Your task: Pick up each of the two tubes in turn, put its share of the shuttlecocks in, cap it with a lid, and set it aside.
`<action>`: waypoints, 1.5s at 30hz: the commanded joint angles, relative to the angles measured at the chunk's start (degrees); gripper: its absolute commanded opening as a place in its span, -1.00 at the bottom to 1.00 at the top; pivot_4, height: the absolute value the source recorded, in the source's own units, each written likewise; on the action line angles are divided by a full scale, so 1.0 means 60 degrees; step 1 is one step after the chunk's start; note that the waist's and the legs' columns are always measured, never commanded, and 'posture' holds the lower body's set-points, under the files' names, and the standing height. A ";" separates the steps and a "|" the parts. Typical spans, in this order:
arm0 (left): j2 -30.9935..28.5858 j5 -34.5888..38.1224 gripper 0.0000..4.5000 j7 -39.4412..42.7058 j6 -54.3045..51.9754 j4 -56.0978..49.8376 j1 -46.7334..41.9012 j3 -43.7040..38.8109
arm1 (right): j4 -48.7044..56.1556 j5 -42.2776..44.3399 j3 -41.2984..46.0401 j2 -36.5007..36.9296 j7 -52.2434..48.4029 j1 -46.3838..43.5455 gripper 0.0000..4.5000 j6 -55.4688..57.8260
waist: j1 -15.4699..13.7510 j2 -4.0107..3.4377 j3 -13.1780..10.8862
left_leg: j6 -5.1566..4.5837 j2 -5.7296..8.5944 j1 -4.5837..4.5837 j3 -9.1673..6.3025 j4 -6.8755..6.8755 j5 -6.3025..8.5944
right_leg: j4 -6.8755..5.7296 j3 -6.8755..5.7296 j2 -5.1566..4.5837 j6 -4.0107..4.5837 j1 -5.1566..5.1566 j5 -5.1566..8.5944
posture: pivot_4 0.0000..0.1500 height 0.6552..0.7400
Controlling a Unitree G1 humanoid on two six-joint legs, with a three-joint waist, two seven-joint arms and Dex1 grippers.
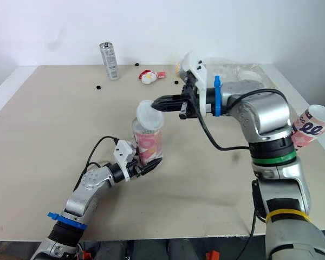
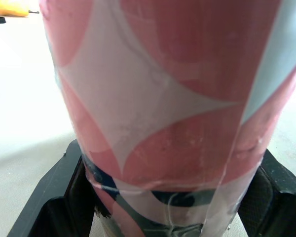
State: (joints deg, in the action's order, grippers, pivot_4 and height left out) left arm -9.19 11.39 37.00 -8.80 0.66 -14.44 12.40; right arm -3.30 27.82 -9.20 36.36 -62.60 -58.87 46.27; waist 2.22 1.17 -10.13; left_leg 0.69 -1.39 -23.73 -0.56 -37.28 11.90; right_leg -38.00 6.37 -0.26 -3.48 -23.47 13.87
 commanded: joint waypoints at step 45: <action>-0.0068 -0.0277 0.49 0.0055 -0.0095 0.0292 0.0086 0.0301 | 0.0237 -0.3699 -0.1789 0.0165 -0.1131 -0.0160 -0.99 -0.4623 | 0.0065 -0.0002 0.0002 | 0.0000 -0.0009 0.0031 0.0001 0.0001 0.0000 | 0.0000 -0.0006 0.0003 0.0046 0.0015 0.0019 | 1.00 1.00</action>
State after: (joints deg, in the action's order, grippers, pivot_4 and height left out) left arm -9.56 10.15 36.75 -7.92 1.19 -14.65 12.88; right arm -2.65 7.18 -19.81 37.45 -69.60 -59.72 20.05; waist 2.61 1.16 -10.13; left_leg 0.69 -1.45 -23.54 -0.55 -37.27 11.90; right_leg -38.00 6.34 -0.25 -3.20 -23.38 13.98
